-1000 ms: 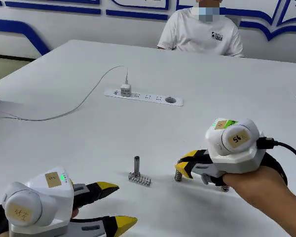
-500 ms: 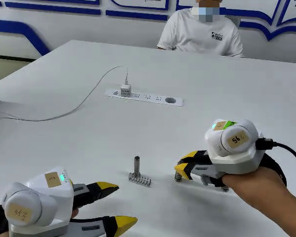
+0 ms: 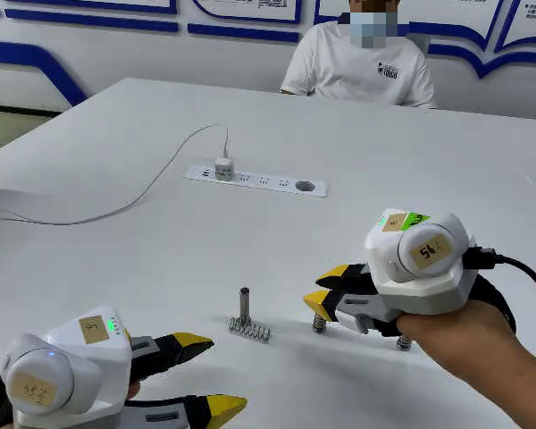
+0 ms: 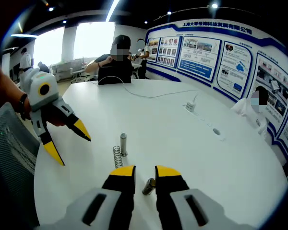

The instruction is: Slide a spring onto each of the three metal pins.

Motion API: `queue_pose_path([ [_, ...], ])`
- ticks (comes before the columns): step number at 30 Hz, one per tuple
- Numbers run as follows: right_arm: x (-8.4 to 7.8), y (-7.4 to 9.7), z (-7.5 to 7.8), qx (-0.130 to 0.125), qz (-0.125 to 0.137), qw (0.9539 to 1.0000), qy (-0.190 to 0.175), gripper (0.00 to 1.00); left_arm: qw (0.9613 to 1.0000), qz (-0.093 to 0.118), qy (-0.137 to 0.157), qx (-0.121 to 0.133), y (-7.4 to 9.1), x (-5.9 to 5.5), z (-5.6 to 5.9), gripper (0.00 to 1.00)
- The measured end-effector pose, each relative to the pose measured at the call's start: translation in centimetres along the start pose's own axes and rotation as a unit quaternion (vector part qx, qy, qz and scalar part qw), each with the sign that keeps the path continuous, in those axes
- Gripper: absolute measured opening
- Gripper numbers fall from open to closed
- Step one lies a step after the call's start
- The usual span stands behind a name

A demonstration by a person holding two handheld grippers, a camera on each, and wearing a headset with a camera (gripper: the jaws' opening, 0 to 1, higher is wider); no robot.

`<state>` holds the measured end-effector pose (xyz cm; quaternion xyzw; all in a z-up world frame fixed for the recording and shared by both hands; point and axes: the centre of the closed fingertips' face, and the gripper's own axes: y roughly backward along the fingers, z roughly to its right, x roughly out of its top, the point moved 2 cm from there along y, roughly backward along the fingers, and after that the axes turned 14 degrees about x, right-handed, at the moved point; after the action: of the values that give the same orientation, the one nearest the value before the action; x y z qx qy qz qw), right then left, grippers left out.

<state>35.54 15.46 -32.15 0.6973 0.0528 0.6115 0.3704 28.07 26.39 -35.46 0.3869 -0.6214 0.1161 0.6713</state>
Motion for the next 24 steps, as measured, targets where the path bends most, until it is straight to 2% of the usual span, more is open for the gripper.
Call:
queue_pose_path([
  [8,0.1,-1.4,-1.5,0.022,-0.005,0.9997,0.007,0.17,1.0000,-0.001,0.000,0.001,0.1,-0.2,-0.1,0.47],
  [15,-0.7,-3.2,-2.6,0.043,-0.018,0.9989,0.006,0.17,1.0000,-0.001,0.000,0.002,0.2,-0.2,-0.2,0.47],
  [24,-1.9,-5.3,-3.1,0.064,-0.033,0.9974,-0.003,0.17,1.0000,0.000,0.002,0.005,0.2,-0.2,-0.3,0.47],
])
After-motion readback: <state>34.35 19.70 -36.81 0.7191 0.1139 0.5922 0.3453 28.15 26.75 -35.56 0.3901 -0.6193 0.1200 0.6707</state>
